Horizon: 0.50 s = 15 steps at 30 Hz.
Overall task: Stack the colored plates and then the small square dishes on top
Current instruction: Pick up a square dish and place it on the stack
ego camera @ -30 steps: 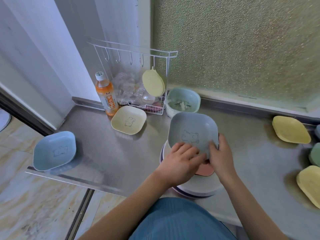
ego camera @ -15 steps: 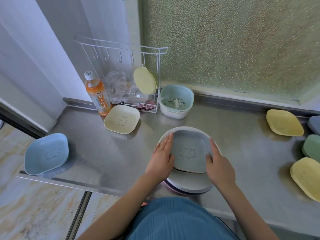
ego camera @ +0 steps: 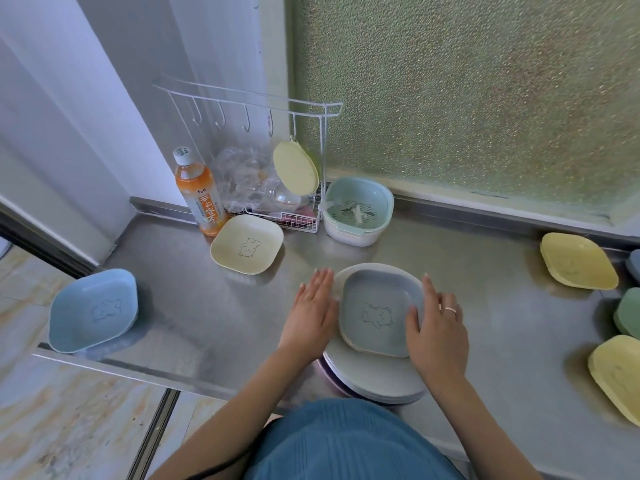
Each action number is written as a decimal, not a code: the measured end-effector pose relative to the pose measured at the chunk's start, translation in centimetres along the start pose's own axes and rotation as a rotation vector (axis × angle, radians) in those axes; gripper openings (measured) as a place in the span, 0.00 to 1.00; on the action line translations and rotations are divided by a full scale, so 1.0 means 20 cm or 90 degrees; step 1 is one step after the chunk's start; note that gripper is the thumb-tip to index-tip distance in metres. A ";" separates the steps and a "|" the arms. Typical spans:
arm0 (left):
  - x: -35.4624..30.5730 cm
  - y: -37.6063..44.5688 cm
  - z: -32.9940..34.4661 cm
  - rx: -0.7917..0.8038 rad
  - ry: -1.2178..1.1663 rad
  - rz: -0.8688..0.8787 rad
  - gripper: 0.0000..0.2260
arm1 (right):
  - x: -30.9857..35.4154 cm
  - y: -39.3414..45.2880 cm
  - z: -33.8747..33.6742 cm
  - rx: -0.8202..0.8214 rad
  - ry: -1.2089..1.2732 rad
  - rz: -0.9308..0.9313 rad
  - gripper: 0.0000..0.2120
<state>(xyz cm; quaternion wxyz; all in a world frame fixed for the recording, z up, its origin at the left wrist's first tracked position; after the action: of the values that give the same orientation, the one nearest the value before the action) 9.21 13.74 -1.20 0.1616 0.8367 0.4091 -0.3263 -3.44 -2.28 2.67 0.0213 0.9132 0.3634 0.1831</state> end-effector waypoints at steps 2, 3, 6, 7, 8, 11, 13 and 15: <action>0.13 0.05 -0.13 -0.083 0.020 -0.059 0.22 | 0.12 0.03 -0.03 -0.054 0.048 -0.055 0.22; 0.21 0.09 -0.19 -0.099 0.049 -0.088 0.23 | 0.20 0.05 -0.03 -0.069 0.065 -0.089 0.20; 0.42 0.20 -0.26 -0.045 0.179 -0.126 0.25 | 0.44 0.07 0.02 -0.030 0.117 -0.163 0.19; 0.48 0.23 -0.28 -0.023 0.216 -0.139 0.24 | 0.50 0.07 0.05 0.003 0.142 -0.175 0.19; 0.53 0.25 -0.29 -0.006 0.246 -0.159 0.22 | 0.56 0.06 0.08 0.035 0.165 -0.186 0.20; 0.67 0.27 -0.28 0.048 0.326 -0.211 0.17 | 0.65 0.05 0.14 0.085 0.187 -0.200 0.22; 0.70 0.28 -0.27 0.053 0.364 -0.200 0.14 | 0.67 0.05 0.16 0.095 0.188 -0.201 0.22; 0.70 0.28 -0.27 0.027 0.367 -0.176 0.12 | 0.66 0.05 0.19 0.105 0.187 -0.190 0.21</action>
<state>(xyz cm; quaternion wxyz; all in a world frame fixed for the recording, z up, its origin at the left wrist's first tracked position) 22.11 21.23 -6.71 -0.0241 0.8342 0.5412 -0.1029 7.34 6.18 3.59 -0.0802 0.8115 0.5073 0.2788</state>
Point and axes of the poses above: each hand's wrist, its own y-axis towards the middle knuckle, its own z-axis out of the palm, x = y × z, the point moved 10 cm from there along y, towards the middle knuckle, and after that the axes turned 6 degrees about -x, right-handed, at the moved point
